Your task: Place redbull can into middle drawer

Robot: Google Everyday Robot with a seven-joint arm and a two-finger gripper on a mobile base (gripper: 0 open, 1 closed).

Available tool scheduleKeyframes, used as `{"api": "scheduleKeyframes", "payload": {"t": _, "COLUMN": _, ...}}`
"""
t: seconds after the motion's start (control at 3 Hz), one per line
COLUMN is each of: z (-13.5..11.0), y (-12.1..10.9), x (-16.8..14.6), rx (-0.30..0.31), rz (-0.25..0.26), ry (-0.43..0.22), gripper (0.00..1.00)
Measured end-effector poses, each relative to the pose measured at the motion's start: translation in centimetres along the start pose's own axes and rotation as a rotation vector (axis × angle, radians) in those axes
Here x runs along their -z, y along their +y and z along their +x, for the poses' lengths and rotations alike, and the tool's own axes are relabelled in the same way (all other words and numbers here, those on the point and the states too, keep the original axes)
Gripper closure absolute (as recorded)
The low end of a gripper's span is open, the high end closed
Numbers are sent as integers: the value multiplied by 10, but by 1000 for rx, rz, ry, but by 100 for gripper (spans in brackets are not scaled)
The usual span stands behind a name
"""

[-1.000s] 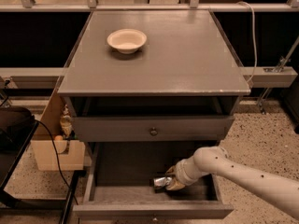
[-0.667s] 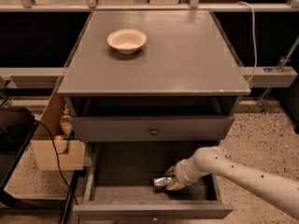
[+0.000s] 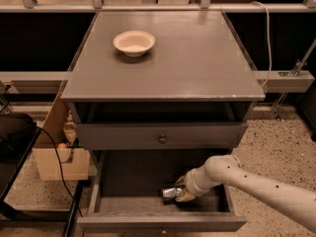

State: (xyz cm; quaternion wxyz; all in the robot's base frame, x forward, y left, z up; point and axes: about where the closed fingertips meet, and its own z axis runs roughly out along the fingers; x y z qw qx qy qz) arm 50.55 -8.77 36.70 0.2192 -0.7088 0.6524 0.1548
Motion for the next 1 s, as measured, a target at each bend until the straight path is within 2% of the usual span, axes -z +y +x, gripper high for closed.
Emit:
{"api": "scheduleKeyframes", "payload": {"t": 0.33, "z": 0, "y": 0, "x": 0, "rx": 0, "rz": 0, "ry": 0, "gripper": 14}}
{"api": "scheduleKeyframes", "payload": {"t": 0.67, "z": 0, "y": 1, "x": -1, "rx": 0, "rz": -2, "ry": -1, "gripper": 0}}
{"api": "scheduleKeyframes", "payload": {"t": 1.0, "z": 0, "y": 1, "x": -1, "rx": 0, "rz": -2, "ry": -1, "gripper": 0}}
